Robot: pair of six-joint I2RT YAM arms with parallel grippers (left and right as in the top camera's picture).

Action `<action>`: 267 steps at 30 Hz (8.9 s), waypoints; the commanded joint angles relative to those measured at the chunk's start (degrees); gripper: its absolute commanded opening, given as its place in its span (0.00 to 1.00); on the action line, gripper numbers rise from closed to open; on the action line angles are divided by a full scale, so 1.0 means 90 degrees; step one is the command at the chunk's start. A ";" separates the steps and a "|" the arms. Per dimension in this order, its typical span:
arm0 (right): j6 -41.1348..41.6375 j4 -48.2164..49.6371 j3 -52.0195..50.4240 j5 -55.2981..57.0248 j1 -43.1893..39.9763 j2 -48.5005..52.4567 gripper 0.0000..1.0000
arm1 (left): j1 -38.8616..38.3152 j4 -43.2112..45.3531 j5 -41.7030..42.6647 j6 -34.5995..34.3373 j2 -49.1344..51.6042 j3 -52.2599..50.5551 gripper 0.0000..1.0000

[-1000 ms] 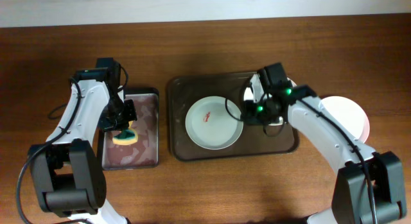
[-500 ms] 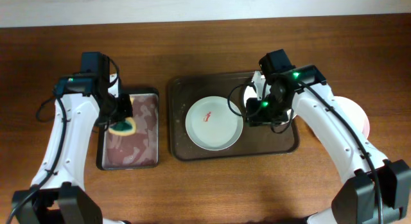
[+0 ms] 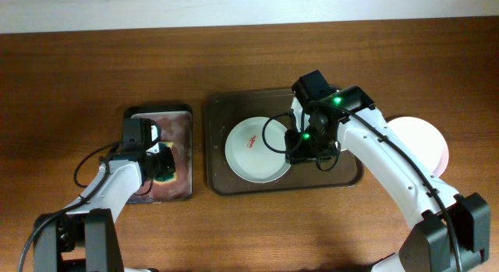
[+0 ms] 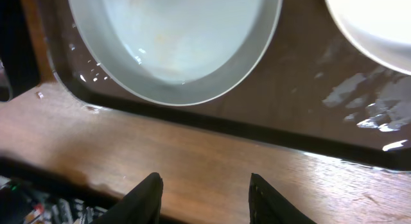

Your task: Clean dirty plates on tray and stack at the side

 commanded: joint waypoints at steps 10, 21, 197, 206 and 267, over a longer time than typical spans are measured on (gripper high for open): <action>0.0415 0.0828 -0.1299 0.0634 0.0029 0.0138 0.47 | 0.0022 -0.2885 -0.0044 -0.0075 0.0782 0.1892 0.00; 0.0988 0.3402 -0.2659 0.0444 0.0029 0.0148 0.47 | 0.0017 -0.3988 -0.0061 -0.0073 0.1421 0.3002 0.00; 0.0551 -0.0245 0.1207 0.9190 0.4112 0.0680 0.04 | -0.0950 -0.4398 -0.0401 -0.0529 0.1926 0.3507 0.00; 0.0551 -0.0291 0.1207 0.9190 0.4121 0.0675 0.04 | -0.0950 -0.4398 -0.0398 -0.0529 0.1926 0.3507 0.00; -0.0029 0.0631 -0.0085 0.0527 -0.7422 0.1163 0.06 | -0.0954 -0.4544 -0.0398 -0.0529 0.1926 0.3507 0.00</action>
